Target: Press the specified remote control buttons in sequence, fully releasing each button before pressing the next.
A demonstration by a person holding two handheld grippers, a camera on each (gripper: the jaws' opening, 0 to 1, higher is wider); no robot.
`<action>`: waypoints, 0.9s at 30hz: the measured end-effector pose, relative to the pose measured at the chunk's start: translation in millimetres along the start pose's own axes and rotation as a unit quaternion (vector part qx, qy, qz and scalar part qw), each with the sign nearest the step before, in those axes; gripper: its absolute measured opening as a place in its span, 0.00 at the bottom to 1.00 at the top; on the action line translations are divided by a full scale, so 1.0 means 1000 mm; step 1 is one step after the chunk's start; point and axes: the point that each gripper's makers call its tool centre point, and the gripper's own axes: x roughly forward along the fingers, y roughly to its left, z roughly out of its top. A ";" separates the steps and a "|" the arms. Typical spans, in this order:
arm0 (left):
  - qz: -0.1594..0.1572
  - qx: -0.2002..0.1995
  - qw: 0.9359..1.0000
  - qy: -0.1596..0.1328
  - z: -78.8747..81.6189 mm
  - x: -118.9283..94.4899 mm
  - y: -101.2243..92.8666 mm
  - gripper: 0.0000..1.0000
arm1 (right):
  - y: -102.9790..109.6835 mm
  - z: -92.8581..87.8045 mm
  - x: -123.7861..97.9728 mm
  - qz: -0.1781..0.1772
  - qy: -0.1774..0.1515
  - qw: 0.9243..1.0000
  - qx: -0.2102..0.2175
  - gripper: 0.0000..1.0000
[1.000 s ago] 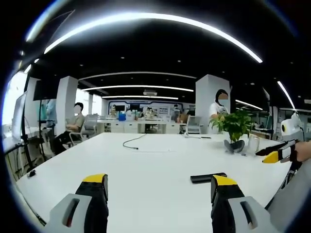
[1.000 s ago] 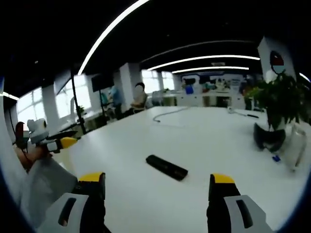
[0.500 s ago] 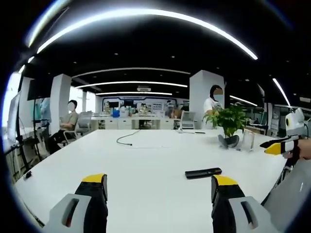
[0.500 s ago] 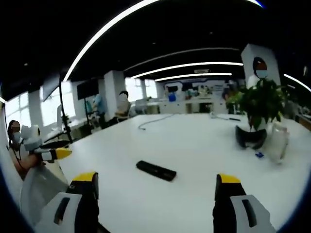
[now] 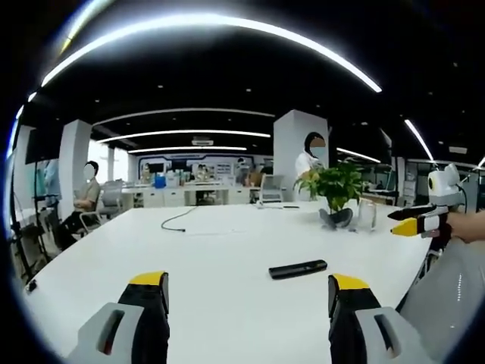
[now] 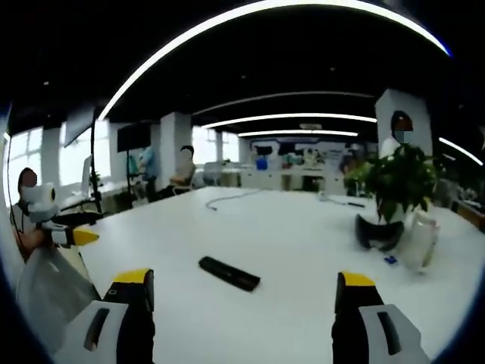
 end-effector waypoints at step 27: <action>0.016 0.000 1.000 -0.024 0.006 -0.004 0.002 0.88 | 0.000 -0.012 -0.002 0.017 0.011 1.000 0.015 0.95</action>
